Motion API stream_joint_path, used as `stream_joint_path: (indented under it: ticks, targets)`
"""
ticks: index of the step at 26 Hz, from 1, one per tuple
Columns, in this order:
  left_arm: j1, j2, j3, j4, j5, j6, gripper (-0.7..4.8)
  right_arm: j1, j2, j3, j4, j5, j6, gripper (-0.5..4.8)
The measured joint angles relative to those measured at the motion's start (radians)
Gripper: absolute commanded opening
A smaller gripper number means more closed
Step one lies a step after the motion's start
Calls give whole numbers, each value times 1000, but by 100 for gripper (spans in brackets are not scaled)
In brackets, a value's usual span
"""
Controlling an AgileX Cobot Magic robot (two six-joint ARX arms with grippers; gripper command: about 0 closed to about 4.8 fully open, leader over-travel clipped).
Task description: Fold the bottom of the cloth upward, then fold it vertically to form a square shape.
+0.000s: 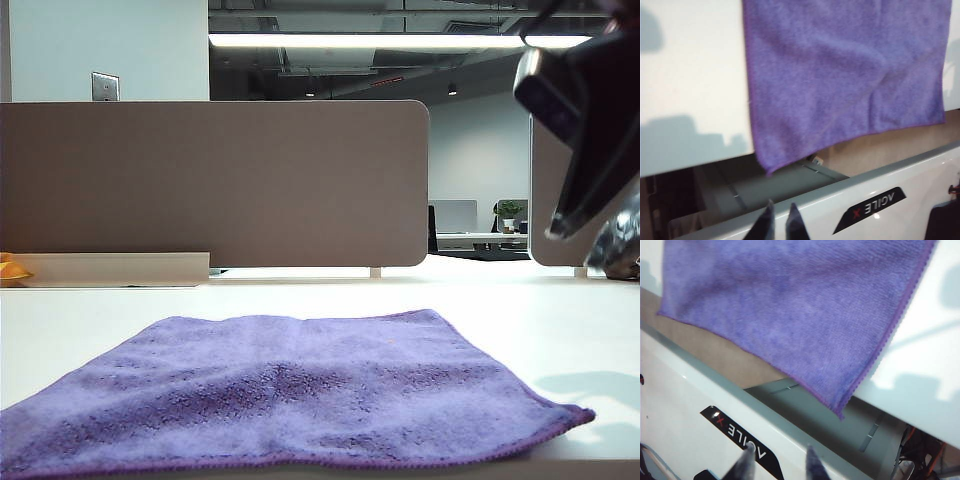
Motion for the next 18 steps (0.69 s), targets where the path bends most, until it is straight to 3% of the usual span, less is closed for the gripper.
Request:
stream_joint_path:
  ticks: [3, 4, 11, 18]
  targets:
    - [-40, 9, 0, 51, 6, -66, 40, 0, 60, 0, 6, 10, 2, 214]
    - [-59, 27, 0, 68, 2, -94, 68, 0, 84, 0, 6, 21, -3, 215]
    - [-209, 151, -13, 113, -109, -156, 90, 0, 147, 0, 13, 26, -28, 215]
    - [-220, 227, -65, 183, -124, -184, 90, 0, 174, 0, 19, 47, -43, 215]
